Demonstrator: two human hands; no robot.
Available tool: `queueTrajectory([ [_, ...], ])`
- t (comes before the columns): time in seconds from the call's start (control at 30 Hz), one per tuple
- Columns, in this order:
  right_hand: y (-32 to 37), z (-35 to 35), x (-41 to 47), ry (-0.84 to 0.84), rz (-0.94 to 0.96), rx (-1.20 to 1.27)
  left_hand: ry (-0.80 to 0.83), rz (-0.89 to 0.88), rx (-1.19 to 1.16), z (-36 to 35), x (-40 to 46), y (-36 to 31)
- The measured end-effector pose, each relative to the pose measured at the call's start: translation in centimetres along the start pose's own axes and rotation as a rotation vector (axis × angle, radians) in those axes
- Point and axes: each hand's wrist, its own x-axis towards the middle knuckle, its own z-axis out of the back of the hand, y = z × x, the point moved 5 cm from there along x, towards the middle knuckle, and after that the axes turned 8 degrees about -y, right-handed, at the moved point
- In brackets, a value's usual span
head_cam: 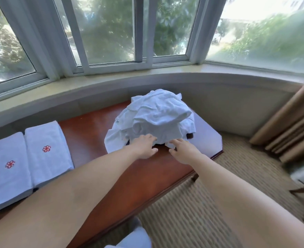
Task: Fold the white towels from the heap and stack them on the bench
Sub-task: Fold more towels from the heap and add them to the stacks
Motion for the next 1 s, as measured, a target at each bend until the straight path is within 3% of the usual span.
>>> queueTrajectory([
  [0.57, -8.7, 2.2, 18.0, 0.142, 0.012, -0.022, 0.086, 0.108, -0.100, -0.5, 17.7, 1.4],
  [1.0, -17.6, 4.3, 31.6, 0.051, 0.168, -0.160, 0.027, 0.429, 0.185, -4.3, 26.4, 0.6],
])
